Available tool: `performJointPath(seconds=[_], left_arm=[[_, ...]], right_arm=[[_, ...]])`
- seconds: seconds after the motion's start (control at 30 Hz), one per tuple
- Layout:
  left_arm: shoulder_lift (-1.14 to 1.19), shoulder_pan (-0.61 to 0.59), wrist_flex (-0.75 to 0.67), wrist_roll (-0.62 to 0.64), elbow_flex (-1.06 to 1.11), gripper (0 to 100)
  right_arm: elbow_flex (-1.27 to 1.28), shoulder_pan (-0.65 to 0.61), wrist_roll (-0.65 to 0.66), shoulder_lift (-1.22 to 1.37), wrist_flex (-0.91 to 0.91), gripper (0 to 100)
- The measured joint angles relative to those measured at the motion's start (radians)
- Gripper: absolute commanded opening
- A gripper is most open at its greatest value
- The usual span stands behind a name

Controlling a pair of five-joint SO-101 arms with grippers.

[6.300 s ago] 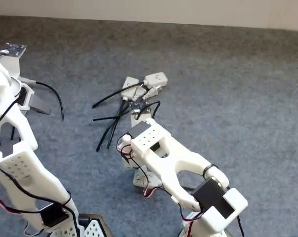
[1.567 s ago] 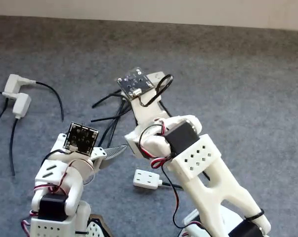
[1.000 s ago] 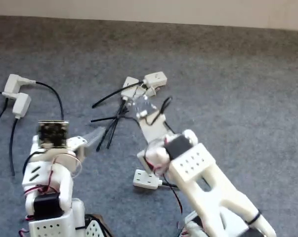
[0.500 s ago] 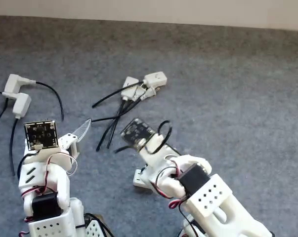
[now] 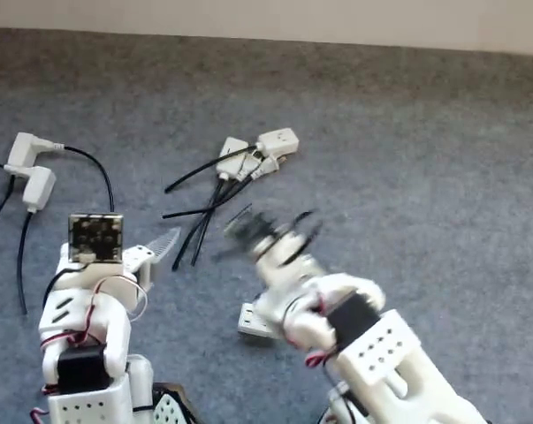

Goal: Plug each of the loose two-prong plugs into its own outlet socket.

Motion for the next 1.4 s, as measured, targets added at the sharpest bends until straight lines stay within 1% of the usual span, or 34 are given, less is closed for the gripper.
performJointPath(seconds=[0.1,0.17,0.27,0.33,0.4,0.5,0.63,0.7,0.8,0.87,0.93,1.0,1.1,1.2,1.3,1.4], left_arm=[[0.149,0.038,0.020,-0.057,-0.060,39],[0.298,0.101,0.026,-0.121,-0.117,39],[0.577,0.219,0.055,-0.239,-0.239,39],[0.786,0.296,0.129,-0.354,-0.365,39],[0.997,0.359,0.233,-0.485,-0.516,39],[1.278,0.414,0.368,-0.646,-0.749,39],[1.524,0.485,0.414,-0.789,-0.984,39],[1.580,0.542,0.437,-0.833,-1.037,39],[1.603,0.647,0.471,-0.884,-1.051,39],[1.605,0.723,0.471,-0.907,-1.019,40],[1.608,0.773,0.454,-0.916,-0.967,40],[1.611,0.793,0.385,-0.918,-0.904,40],[1.617,0.793,0.245,-0.918,-0.798,40],[1.617,0.792,0.137,-0.918,-0.710,40],[1.617,0.795,0.064,-0.914,-0.681,40],[1.617,0.798,0.005,-0.882,-0.680,40]], right_arm=[[0.000,0.187,-0.051,-0.003,-0.018,0.5],[0.000,0.282,-0.060,-0.006,-0.018,0.5],[0.000,0.338,-0.064,-0.006,-0.014,0.5],[0.000,0.377,-0.066,-0.006,-0.005,0.5],[0.000,0.434,-0.066,-0.006,-0.003,0.5],[0.000,0.540,-0.066,-0.008,-0.002,0.5],[0.000,0.638,-0.055,-0.012,-0.002,0.5],[0.000,0.680,-0.048,-0.012,-0.002,0.5],[0.000,0.713,-0.043,-0.012,-0.002,0.5],[0.000,0.735,-0.041,-0.012,-0.002,0.5],[0.000,0.760,-0.041,-0.012,-0.002,0.5],[0.000,0.766,-0.041,-0.012,-0.002,0.5],[0.000,0.763,-0.041,-0.012,-0.002,0.5],[0.000,0.766,-0.041,-0.012,-0.002,0.5],[0.000,0.764,-0.041,-0.012,-0.002,0.5],[0.000,0.743,-0.041,-0.012,-0.002,0.5]])
